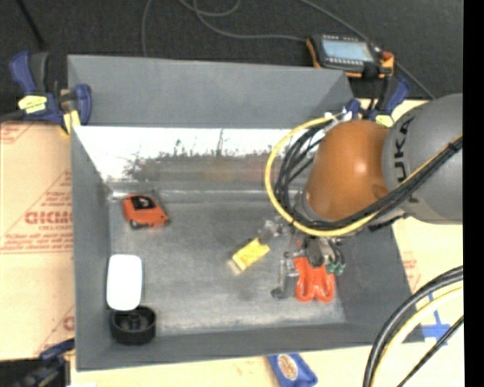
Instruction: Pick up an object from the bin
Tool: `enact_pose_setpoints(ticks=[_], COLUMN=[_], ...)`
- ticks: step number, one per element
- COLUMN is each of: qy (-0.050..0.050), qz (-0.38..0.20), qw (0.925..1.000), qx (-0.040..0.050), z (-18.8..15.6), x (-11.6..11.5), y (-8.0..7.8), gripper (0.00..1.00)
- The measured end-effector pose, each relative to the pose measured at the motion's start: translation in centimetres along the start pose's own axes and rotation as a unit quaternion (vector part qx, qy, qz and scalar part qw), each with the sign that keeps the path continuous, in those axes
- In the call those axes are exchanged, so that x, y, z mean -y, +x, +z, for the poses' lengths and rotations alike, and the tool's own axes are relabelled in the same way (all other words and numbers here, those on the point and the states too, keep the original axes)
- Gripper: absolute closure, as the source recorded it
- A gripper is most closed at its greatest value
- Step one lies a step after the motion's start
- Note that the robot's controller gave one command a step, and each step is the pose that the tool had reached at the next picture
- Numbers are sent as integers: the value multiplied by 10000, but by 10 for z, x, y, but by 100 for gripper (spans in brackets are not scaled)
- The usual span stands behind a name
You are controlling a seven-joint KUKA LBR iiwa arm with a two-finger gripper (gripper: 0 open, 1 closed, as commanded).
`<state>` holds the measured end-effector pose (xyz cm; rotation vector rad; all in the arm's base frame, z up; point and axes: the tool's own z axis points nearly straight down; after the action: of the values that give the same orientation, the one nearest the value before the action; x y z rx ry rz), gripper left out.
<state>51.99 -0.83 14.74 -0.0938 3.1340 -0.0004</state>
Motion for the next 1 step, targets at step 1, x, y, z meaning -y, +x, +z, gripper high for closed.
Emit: enact_pose_setpoints(ticks=[1], qy=[-1], qz=[-75], qw=[10000], qx=[-23], z=[25], x=[-9], y=[-5], gripper=[0])
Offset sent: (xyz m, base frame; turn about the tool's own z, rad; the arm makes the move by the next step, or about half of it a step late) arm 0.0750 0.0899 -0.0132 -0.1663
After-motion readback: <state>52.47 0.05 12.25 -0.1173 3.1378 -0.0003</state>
